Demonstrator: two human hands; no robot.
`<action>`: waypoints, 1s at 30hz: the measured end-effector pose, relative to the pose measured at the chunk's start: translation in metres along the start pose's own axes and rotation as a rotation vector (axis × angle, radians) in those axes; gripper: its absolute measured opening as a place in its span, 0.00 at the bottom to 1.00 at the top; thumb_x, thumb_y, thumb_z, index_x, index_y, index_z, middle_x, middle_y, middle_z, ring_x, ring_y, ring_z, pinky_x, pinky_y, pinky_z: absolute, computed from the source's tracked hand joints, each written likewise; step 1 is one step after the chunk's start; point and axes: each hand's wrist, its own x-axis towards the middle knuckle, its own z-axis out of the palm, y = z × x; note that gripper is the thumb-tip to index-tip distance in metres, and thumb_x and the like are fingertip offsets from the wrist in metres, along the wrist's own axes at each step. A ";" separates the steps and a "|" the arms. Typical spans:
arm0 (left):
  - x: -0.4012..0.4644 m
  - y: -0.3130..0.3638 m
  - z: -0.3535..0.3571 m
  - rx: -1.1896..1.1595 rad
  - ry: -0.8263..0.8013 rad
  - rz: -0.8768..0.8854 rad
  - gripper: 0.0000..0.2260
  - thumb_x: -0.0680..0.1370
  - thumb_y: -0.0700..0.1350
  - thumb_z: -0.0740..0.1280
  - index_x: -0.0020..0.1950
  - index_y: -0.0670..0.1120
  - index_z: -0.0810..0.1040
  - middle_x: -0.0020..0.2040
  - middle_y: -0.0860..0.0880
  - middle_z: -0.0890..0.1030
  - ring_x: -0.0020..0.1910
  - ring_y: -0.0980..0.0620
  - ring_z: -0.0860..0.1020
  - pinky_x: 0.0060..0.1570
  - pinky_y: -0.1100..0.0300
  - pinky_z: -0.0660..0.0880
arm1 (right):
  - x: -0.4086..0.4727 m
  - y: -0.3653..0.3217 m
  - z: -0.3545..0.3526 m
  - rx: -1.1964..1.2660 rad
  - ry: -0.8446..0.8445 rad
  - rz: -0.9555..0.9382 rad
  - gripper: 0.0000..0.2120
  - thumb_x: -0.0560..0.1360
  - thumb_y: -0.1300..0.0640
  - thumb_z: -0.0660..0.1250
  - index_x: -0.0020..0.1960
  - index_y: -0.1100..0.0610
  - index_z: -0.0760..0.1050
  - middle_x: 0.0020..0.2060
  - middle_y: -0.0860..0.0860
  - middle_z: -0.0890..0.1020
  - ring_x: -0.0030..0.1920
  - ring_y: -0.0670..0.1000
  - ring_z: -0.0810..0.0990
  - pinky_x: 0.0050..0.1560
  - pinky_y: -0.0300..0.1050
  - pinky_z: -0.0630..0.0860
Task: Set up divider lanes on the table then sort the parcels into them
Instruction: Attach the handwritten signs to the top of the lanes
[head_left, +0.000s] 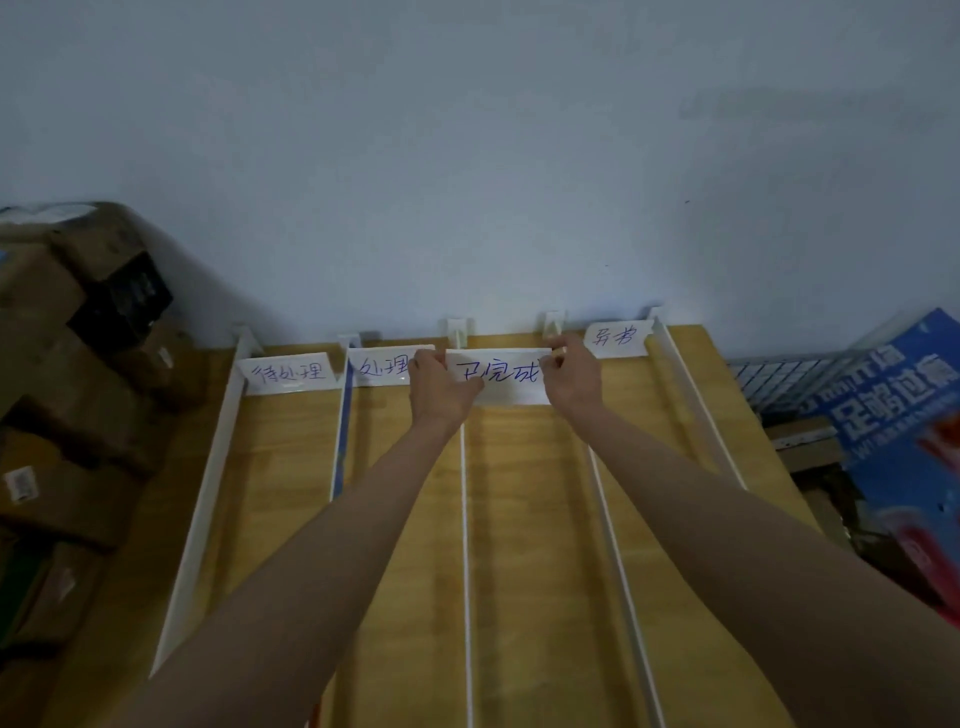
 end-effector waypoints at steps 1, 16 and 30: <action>0.002 0.002 0.012 -0.025 0.007 -0.013 0.24 0.70 0.42 0.77 0.61 0.39 0.70 0.59 0.42 0.73 0.54 0.45 0.76 0.55 0.50 0.75 | 0.007 0.006 -0.006 0.033 -0.007 0.032 0.12 0.79 0.65 0.62 0.62 0.62 0.73 0.51 0.60 0.80 0.45 0.53 0.75 0.50 0.46 0.75; 0.075 -0.016 0.103 -0.136 -0.020 -0.084 0.21 0.74 0.38 0.72 0.65 0.41 0.71 0.61 0.46 0.75 0.55 0.54 0.73 0.51 0.64 0.67 | 0.096 0.080 0.012 0.212 -0.094 0.150 0.18 0.75 0.72 0.59 0.62 0.60 0.74 0.54 0.53 0.79 0.49 0.49 0.75 0.46 0.38 0.73; 0.150 -0.066 0.143 -0.014 -0.086 -0.060 0.29 0.71 0.37 0.74 0.69 0.42 0.67 0.61 0.45 0.76 0.58 0.49 0.74 0.56 0.57 0.72 | 0.151 0.118 0.075 0.146 -0.224 0.099 0.24 0.75 0.73 0.60 0.70 0.62 0.66 0.63 0.59 0.75 0.61 0.56 0.75 0.60 0.46 0.73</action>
